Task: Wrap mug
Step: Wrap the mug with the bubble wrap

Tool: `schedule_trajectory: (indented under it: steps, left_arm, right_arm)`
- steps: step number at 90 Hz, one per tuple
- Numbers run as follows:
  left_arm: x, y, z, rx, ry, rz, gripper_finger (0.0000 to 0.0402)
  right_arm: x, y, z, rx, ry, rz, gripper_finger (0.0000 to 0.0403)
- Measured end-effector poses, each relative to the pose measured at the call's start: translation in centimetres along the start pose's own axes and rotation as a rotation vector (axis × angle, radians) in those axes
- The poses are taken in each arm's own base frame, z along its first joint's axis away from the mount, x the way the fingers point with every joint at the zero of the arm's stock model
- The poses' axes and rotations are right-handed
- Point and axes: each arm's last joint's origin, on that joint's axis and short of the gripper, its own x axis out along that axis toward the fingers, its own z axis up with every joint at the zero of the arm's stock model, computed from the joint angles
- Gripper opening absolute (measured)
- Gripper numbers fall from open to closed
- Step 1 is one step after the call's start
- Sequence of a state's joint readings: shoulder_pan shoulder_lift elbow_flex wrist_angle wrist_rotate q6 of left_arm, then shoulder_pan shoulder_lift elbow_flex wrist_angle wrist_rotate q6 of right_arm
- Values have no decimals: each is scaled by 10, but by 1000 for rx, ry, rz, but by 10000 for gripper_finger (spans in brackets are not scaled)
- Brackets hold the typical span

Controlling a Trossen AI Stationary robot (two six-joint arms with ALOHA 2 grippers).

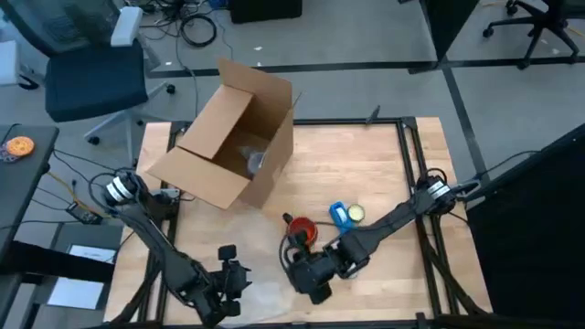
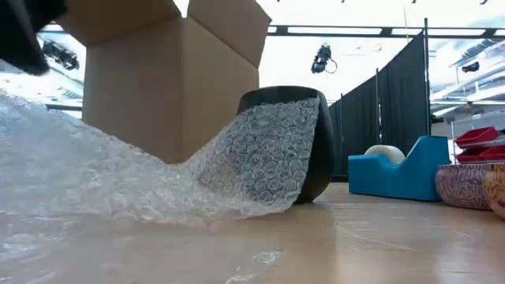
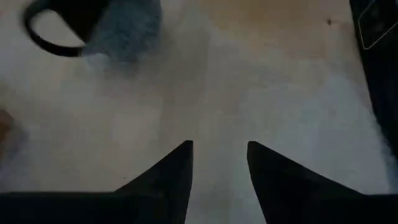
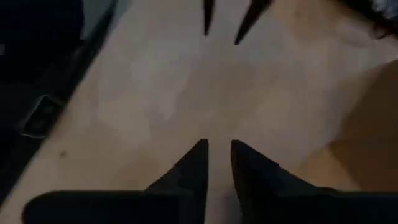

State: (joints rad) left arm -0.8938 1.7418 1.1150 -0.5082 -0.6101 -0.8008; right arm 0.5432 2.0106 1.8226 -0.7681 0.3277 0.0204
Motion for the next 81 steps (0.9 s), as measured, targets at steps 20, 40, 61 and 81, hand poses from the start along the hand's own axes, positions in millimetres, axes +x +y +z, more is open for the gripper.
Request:
schedule_trajectory:
  steps: [20, 40, 61, 81]
  left_arm:
    - [31, 8, -2, 24, 96, 38, 156]
    - [47, 20, 4, -11, 170, 35, 166]
    - [47, 22, 4, 32, 184, 29, 83]
    - [41, 20, 16, 41, 160, 62, 4]
  right_arm:
    - [7, 6, -6, 103, 4, -11, 140]
    - [5, 18, -7, 160, -5, 4, 188]
    - [2, 24, -8, 155, -4, 6, 205]
    - [-2, 28, -10, -24, 2, -119, 212]
